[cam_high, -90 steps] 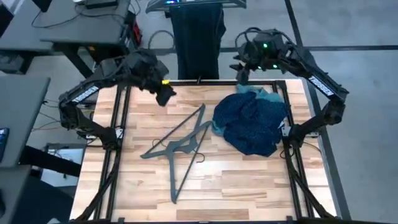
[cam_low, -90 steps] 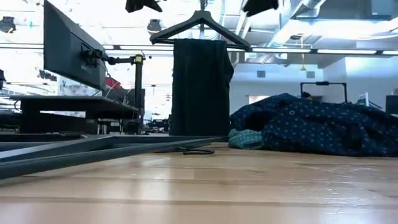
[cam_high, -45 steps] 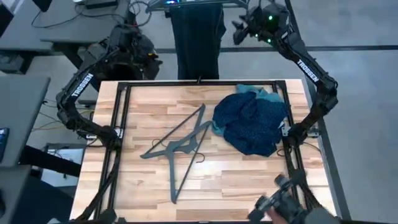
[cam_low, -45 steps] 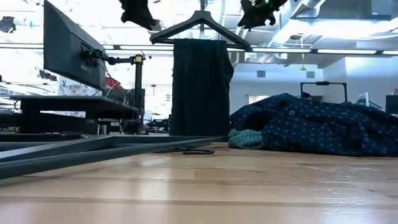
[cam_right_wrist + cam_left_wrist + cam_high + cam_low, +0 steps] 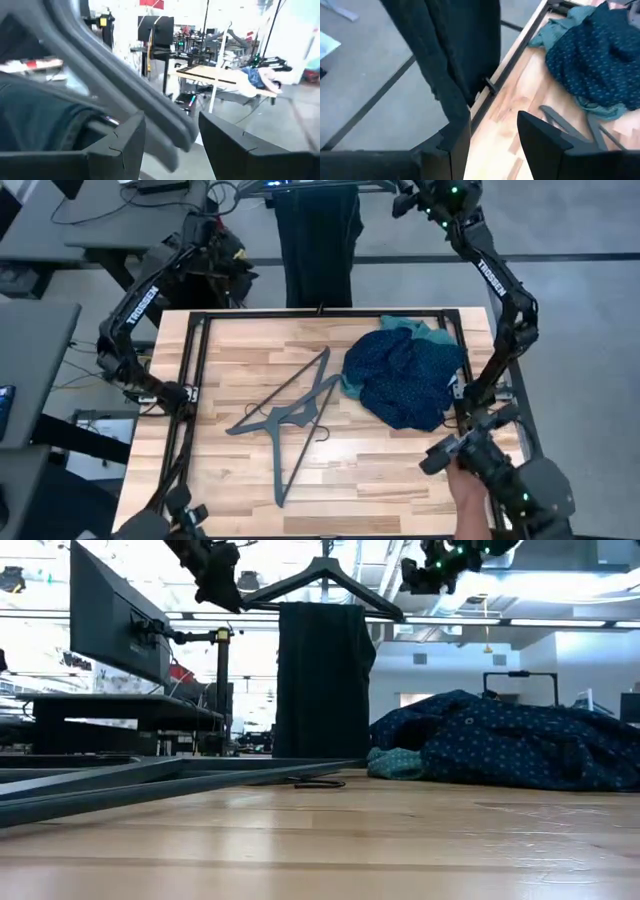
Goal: Hang clothes
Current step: Unhang the black pants from the rack
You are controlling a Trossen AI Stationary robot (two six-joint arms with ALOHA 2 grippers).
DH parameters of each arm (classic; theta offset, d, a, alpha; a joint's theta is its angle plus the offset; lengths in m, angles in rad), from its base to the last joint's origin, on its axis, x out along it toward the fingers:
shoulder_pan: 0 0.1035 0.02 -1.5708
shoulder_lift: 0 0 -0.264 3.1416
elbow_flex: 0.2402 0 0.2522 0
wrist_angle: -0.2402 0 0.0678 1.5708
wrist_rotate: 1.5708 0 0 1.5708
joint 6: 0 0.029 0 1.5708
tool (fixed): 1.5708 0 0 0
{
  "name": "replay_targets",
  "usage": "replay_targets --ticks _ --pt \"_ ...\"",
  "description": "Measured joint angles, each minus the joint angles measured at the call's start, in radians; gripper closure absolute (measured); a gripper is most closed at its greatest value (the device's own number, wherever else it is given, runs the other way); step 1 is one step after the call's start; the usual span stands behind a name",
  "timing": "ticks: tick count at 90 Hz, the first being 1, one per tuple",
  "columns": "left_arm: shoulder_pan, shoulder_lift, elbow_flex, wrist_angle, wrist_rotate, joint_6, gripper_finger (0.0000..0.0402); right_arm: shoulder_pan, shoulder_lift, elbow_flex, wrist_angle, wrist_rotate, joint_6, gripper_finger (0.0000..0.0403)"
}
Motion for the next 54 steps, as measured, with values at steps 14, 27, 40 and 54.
replay_targets --ticks 14,27,40,54 --pt "-0.001 -0.005 0.000 0.031 0.002 0.013 0.0256 -0.022 0.060 -0.002 0.030 -0.062 0.038 0.0232" --pt "0.000 -0.003 0.000 0.037 -0.001 0.013 0.0256 -0.020 0.099 -0.003 0.084 -0.141 0.047 0.0232" --pt "-0.001 -0.004 0.000 0.035 -0.004 0.011 0.0256 -0.015 0.099 -0.001 0.105 -0.217 0.082 0.0232" --pt "-0.001 -0.004 0.000 0.037 -0.007 0.021 0.0256 -0.005 0.099 -0.001 0.112 -0.337 0.087 0.0232"
